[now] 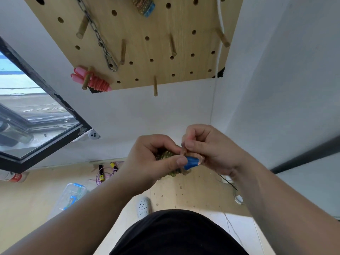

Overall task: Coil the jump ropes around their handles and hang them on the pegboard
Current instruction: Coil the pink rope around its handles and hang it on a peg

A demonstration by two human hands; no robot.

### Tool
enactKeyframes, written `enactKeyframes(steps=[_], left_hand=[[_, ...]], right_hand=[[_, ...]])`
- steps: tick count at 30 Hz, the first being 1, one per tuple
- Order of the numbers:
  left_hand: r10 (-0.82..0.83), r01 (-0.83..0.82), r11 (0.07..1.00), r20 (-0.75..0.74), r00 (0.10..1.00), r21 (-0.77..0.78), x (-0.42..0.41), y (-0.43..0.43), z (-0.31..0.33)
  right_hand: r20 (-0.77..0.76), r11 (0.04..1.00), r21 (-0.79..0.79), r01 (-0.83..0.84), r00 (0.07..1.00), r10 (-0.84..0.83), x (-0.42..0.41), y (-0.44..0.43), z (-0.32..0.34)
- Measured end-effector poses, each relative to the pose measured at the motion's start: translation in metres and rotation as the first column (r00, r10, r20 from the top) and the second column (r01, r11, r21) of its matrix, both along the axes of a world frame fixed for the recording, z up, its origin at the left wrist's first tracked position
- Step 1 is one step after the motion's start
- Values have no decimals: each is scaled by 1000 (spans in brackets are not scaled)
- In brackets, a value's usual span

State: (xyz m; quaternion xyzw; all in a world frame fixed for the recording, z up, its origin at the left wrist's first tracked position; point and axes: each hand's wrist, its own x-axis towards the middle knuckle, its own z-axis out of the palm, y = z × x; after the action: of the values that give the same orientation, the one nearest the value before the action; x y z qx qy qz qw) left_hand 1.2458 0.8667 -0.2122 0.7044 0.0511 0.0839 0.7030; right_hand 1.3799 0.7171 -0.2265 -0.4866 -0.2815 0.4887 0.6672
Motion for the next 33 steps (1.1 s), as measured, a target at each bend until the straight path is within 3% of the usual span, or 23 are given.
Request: enactKeyframes(steps=[2, 3, 6, 9, 13, 15, 17, 19, 23, 27, 31, 33], left_hand=[[72, -73, 992, -17, 997, -105, 1, 1, 0], [131, -140, 976, -62, 989, -168, 2, 2, -2], [253, -332, 877, -253, 934, -349, 2, 4, -7], [284, -421, 803, -350, 893, -422, 3, 3, -9], [306, -531, 684, -463, 832, -501, 12, 1, -8], [316, -561, 665, -495, 810, -493, 16, -6, -8], [332, -608, 630, -540, 773, -483, 19, -12, -7], [309, -608, 628, -561, 768, -486, 19, -15, -6], [153, -461, 700, -517, 842, -545, 14, -13, -7], [92, -432, 668, -508, 856, -607, 13, -9, -5], [72, -443, 684, -551, 831, -579, 14, -19, 1], [51, -438, 669, -551, 833, -600, 14, -22, 3]], right_hand=[[-168, 994, 2, 112, 980, -110, -16, 6, -9], [-170, 984, -30, 174, 969, -177, -23, 8, -10], [19, 937, -146, 317, 948, -317, -36, 8, -6], [319, 882, -242, 404, 892, -321, -43, 4, -6], [789, 848, -121, 516, 568, -233, -56, 4, -8], [883, 848, -80, 524, 431, -183, -62, 8, -8], [914, 848, -55, 527, 368, -170, -64, 12, -6], [909, 859, -49, 510, 378, -173, -64, 12, -3], [887, 904, -54, 424, 436, -151, -54, 3, 3], [816, 939, 17, 342, 538, -211, -49, -3, 6], [866, 902, 141, 407, 391, -312, -45, 1, 5], [816, 900, 145, 411, 464, -344, -44, 1, 5]])
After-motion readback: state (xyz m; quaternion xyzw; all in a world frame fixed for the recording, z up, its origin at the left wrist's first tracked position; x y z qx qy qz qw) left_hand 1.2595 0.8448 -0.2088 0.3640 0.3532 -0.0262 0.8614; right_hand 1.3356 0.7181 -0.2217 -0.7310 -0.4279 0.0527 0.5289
